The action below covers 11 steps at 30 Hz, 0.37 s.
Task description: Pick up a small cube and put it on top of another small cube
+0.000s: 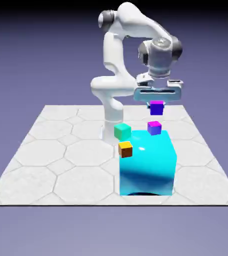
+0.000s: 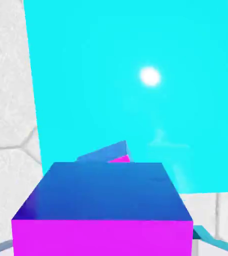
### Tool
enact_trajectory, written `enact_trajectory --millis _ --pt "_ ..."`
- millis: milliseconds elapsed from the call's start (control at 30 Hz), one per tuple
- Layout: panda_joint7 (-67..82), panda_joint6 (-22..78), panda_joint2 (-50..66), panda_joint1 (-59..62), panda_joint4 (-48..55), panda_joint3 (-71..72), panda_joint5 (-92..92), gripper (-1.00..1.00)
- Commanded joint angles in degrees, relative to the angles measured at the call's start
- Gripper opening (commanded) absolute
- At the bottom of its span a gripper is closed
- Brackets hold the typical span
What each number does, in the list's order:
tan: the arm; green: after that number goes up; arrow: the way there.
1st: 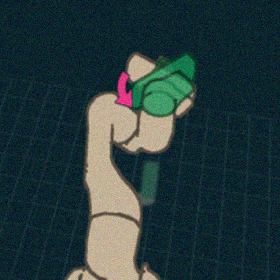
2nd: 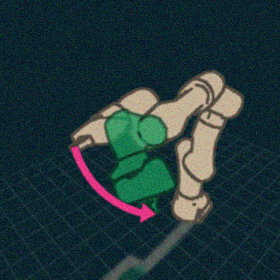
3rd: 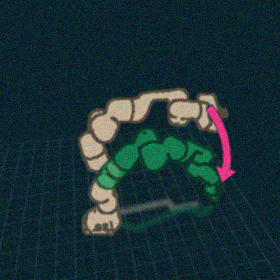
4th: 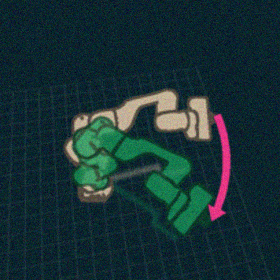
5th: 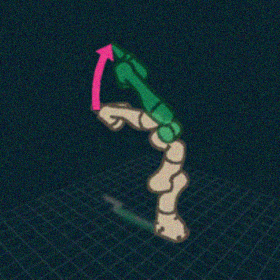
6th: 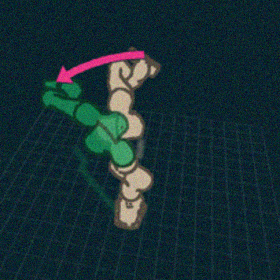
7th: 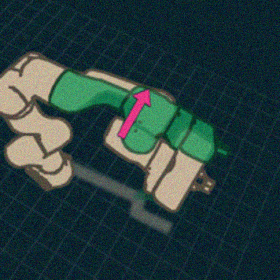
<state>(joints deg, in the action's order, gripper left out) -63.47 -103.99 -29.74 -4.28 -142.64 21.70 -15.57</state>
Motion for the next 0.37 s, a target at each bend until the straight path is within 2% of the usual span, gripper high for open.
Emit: enact_trajectory --millis 0,100,133,333 --pt "0.0 -2.5 0.5 -0.2 -2.0 0.5 -0.3 -1.0" --pt "0.2 -8.3 1.8 -0.6 -6.6 1.7 -1.2 -1.0" --pt "0.2 -8.3 1.8 -0.6 -6.6 1.7 -1.2 1.0" --pt "-0.1 2.5 -0.5 0.2 2.0 -0.5 0.5 1.0"
